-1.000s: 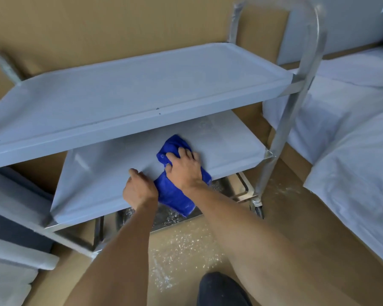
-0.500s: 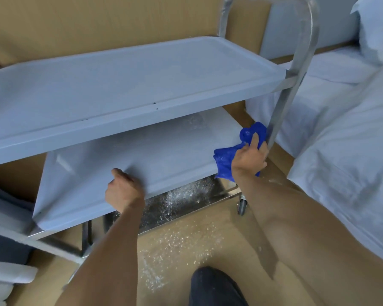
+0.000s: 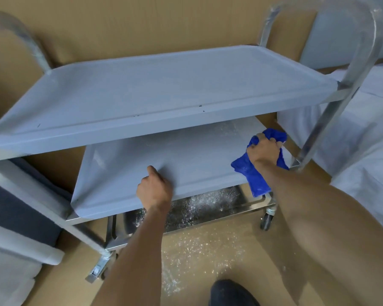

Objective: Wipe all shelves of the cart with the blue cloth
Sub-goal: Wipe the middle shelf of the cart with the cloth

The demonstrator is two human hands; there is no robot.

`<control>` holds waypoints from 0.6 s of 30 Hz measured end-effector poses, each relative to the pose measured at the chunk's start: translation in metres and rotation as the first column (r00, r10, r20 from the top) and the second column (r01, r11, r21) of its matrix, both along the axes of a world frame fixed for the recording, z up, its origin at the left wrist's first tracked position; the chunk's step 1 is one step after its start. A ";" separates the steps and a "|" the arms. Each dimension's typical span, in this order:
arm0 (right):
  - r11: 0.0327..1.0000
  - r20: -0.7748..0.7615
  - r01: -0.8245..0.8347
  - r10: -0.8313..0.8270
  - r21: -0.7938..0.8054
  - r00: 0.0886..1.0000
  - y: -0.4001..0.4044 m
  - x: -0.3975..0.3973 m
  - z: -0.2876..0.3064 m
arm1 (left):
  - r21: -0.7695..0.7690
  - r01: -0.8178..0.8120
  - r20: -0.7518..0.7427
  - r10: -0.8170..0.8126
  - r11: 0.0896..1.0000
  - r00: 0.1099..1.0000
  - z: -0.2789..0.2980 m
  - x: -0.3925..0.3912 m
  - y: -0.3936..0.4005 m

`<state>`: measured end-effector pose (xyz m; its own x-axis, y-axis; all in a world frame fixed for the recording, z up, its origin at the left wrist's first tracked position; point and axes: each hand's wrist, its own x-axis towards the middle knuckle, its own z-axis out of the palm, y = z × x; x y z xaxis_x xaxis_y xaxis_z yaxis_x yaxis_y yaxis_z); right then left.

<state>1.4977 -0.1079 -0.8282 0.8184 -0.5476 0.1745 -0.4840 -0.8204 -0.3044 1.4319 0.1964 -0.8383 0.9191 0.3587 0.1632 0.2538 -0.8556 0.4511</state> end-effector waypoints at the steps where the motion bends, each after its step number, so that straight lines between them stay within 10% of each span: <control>1: 0.998 0.001 -0.060 0.060 -0.003 0.998 0.017 0.014 0.000 | 0.006 -0.003 0.009 0.003 1.000 1.000 -0.002 0.002 0.000; 9: 0.769 0.111 -0.613 0.603 0.181 0.790 0.233 0.074 -0.006 | -0.005 -0.112 0.043 0.112 0.994 0.993 -0.013 0.020 -0.010; 18: 0.895 0.116 -0.441 0.446 -0.072 0.887 0.184 0.011 -0.028 | -0.004 -0.119 0.010 0.119 0.993 0.993 -0.002 0.013 -0.013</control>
<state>1.5085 0.0766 -0.8564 0.9436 -0.1226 0.3074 -0.0265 -0.9539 -0.2991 1.4453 0.1836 -0.8400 0.8680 0.4663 0.1707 0.3496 -0.8180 0.4568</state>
